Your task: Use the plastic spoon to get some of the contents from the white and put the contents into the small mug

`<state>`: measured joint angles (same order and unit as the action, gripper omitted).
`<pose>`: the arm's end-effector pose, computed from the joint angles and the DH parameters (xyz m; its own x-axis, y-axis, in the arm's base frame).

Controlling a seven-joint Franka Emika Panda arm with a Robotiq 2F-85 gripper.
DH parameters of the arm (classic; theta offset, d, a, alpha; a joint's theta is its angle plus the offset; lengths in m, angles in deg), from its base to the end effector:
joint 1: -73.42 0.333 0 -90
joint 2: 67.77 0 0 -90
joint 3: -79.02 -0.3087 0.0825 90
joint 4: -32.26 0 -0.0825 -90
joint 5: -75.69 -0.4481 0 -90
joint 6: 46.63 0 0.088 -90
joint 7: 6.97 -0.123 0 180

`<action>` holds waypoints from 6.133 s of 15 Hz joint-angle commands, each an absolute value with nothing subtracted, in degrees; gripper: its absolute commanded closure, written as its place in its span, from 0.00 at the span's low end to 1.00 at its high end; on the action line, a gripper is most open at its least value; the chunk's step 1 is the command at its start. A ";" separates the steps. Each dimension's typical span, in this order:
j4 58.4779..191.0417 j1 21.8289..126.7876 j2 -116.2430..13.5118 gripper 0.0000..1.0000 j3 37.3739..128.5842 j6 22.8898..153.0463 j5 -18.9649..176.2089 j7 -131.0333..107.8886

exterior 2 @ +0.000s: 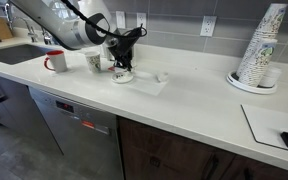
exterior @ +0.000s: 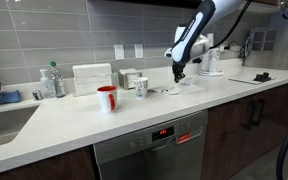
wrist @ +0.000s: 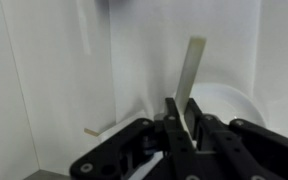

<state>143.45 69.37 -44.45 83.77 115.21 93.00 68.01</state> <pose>0.7026 -0.0928 0.2587 0.1659 0.9780 -0.1265 0.8789 -0.0885 0.4688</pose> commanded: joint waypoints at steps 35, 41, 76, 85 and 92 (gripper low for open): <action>145.60 66.40 -45.43 0.96 77.42 109.66 93.88 77.88; 145.15 63.40 -45.23 0.96 73.94 106.54 87.95 86.16; 126.47 56.90 -35.13 0.96 72.76 78.18 59.81 108.38; 127.40 58.06 -35.75 0.96 73.77 81.01 61.44 107.84; 130.84 59.32 -38.01 0.96 74.52 89.12 64.96 110.07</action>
<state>128.07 58.33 -37.00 73.49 85.64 62.75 107.99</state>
